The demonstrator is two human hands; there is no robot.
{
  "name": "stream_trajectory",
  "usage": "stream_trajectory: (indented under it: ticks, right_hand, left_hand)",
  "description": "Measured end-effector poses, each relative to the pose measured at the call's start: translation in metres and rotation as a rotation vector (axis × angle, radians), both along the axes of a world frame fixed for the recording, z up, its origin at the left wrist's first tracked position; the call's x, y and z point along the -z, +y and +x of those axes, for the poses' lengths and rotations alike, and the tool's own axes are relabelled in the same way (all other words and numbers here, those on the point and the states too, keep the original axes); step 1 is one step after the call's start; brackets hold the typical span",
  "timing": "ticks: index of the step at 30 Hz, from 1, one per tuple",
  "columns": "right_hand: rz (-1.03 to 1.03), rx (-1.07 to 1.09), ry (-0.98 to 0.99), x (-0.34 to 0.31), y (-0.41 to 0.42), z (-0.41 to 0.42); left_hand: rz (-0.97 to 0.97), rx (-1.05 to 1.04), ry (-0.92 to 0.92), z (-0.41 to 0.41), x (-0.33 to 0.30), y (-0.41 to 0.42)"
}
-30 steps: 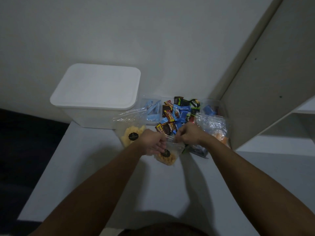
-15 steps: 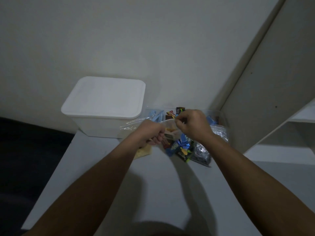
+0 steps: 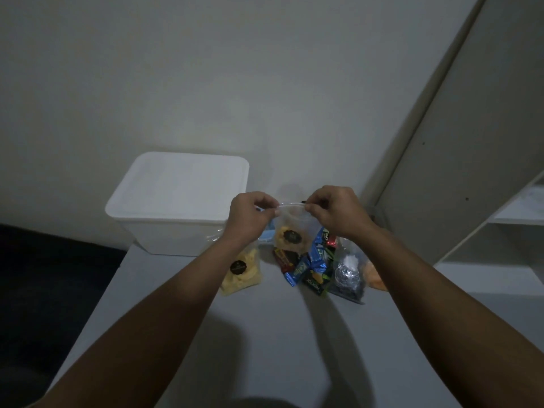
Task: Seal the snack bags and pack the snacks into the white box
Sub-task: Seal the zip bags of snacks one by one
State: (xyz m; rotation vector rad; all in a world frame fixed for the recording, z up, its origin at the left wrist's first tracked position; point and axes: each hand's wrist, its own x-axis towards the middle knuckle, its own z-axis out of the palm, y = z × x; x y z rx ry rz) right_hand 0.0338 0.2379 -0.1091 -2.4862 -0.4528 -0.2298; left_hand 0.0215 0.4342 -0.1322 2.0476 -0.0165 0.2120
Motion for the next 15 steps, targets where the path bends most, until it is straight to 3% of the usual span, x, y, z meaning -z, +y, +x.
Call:
stream_trajectory:
  ticks: [9,15]
  right_hand:
    - [0.120,-0.029,0.108,-0.011,-0.002,-0.001]
    - [0.073,-0.044,0.078,-0.011,-0.001,0.001]
  left_hand:
    - [0.032,-0.026,-0.039,0.004,-0.010,-0.003]
    - [0.044,-0.003,-0.033,0.007,-0.015,-0.001]
